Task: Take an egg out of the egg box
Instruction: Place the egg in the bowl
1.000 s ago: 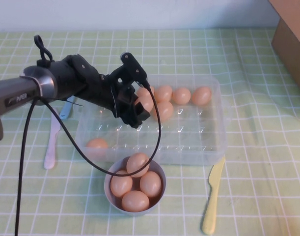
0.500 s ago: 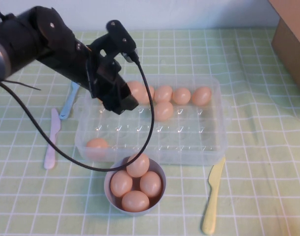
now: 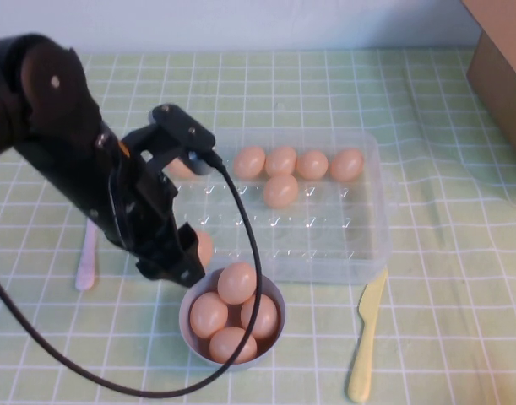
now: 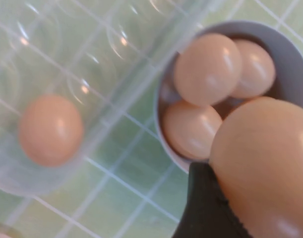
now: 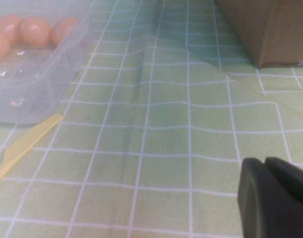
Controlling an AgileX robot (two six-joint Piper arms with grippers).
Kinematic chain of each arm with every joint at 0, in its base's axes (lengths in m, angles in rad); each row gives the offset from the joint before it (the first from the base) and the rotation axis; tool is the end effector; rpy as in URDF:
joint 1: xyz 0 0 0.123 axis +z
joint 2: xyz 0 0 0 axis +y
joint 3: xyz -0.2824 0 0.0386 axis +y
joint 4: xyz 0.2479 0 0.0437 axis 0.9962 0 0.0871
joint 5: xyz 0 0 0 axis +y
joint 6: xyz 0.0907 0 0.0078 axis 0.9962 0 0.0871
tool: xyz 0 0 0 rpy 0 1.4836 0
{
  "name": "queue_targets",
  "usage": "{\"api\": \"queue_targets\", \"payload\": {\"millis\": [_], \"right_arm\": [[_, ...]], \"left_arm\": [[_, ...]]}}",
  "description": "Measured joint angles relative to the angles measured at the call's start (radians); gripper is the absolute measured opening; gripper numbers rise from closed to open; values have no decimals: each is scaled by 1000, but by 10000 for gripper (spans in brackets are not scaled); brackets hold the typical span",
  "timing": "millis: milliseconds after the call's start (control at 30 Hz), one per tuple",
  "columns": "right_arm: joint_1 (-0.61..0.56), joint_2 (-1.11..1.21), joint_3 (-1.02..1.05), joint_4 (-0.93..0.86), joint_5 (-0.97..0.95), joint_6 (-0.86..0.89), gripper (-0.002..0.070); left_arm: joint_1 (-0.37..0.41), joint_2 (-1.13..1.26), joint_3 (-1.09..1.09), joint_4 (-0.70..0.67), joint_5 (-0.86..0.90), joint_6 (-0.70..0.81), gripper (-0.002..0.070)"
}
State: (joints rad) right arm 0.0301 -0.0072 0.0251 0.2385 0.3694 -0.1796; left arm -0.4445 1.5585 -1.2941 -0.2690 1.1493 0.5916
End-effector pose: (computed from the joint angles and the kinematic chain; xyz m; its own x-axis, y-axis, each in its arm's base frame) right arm 0.0526 0.0094 0.1727 -0.2909 0.0344 -0.9561 -0.0992 0.9929 0.0659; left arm 0.2688 -0.1525 0.2978 -0.5564 0.7605 -0.3346 0.8223 0.5618 -0.0903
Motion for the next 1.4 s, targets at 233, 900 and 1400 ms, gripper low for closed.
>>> {"api": "queue_targets", "payload": {"millis": [233, 900, 1400], "right_arm": [[0, 0, 0, 0, 0, 0, -17], [0, 0, 0, 1, 0, 0, -17], [0, 0, 0, 1, 0, 0, -17]], "left_arm": [[-5, -30, 155, -20, -127, -161, 362], [-68, 60, 219, -57, -176, -264, 362], [-72, 60, 219, -64, -176, -282, 510]]}}
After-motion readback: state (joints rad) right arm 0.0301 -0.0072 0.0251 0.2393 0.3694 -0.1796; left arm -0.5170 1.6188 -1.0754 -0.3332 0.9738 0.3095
